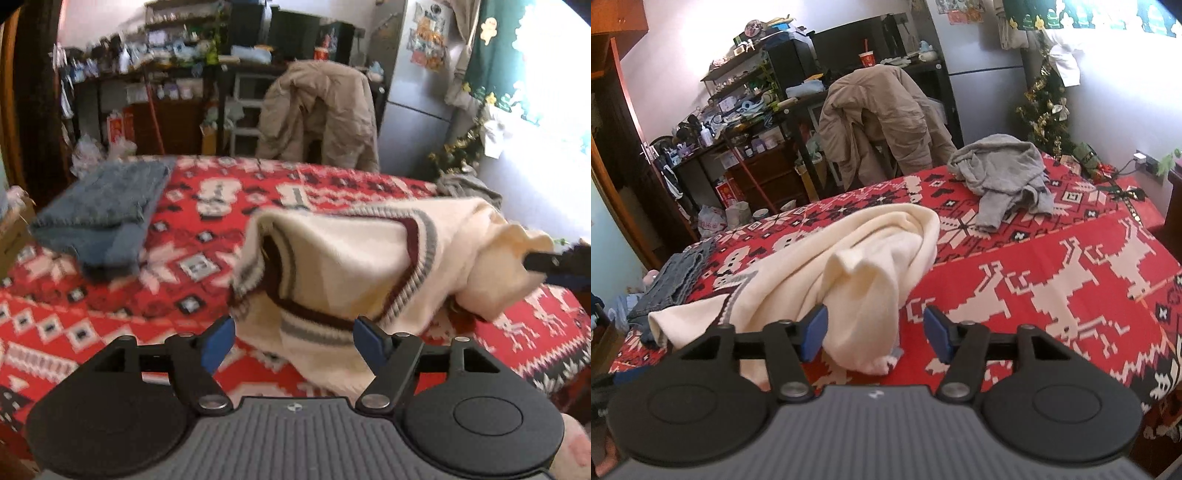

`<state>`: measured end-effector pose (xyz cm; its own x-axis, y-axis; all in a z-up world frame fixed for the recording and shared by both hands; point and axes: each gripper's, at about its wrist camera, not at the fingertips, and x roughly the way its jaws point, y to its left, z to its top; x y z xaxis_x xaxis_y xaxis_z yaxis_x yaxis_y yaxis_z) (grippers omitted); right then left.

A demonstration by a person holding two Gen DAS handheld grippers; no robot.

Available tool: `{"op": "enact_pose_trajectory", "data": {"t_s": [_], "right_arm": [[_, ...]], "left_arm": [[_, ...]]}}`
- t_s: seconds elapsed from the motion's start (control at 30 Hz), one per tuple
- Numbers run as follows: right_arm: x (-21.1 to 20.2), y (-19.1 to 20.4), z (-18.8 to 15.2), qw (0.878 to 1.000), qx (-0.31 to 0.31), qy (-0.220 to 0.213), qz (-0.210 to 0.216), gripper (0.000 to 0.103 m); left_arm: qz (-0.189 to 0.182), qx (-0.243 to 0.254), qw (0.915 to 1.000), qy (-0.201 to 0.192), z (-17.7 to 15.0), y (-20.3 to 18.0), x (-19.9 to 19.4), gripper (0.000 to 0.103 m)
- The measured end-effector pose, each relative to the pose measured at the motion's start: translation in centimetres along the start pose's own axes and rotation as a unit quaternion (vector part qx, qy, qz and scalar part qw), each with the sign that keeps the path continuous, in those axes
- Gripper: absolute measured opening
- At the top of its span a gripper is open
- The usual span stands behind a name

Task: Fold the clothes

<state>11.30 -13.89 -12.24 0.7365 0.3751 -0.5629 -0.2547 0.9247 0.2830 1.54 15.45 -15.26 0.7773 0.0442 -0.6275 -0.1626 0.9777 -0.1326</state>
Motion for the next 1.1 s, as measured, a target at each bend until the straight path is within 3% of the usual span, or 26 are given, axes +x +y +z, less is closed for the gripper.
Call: {"op": "enact_pose_trajectory", "data": {"t_s": [0.27,0.33,0.4,0.47,0.5,0.53,0.63,0.87,1.1], "right_arm": [[1.5,0.0,0.6,1.0,0.002,0.002,0.001,0.054],[1.9,0.0,0.7,1.0,0.0,0.002,-0.008,0.055],[2.3,0.0,0.8,1.0,-0.004,0.001,-0.012,0.054],[2.5,0.0,0.9,1.0,-0.006,-0.001,-0.013,0.051],[2.6,0.0,0.9,1.0,-0.009,-0.001,-0.015,0.039],[2.6,0.0,0.9,1.0,-0.011,0.0,-0.016,0.021],[2.5,0.0,1.0,1.0,-0.01,0.007,-0.012,0.012],[1.8,1.7,0.7,0.999,-0.032,0.024,0.022,0.01],[1.6,5.2,0.4,0.994,-0.043,0.042,0.096,0.007]], "left_arm": [[-0.021,0.009,0.9996,0.017,-0.8,-1.2,1.7,0.07],[-0.017,0.009,0.9997,0.015,-0.5,-1.6,2.5,0.065],[-0.014,0.001,0.9998,0.015,-0.2,-1.6,3.3,0.038],[-0.016,-0.013,0.9997,0.014,0.1,-1.4,4.0,0.019],[-0.018,-0.02,0.9995,0.014,0.2,-1.2,4.3,0.013],[-0.016,-0.023,0.9995,0.013,0.5,-1.1,4.5,0.012],[-0.002,-0.025,0.9997,0.006,1.4,-0.9,4.9,0.009],[0.036,-0.026,0.9984,-0.034,5.5,1.3,5.5,0.008],[0.035,-0.07,0.9962,-0.039,9.0,4.4,7.2,0.007]]}}
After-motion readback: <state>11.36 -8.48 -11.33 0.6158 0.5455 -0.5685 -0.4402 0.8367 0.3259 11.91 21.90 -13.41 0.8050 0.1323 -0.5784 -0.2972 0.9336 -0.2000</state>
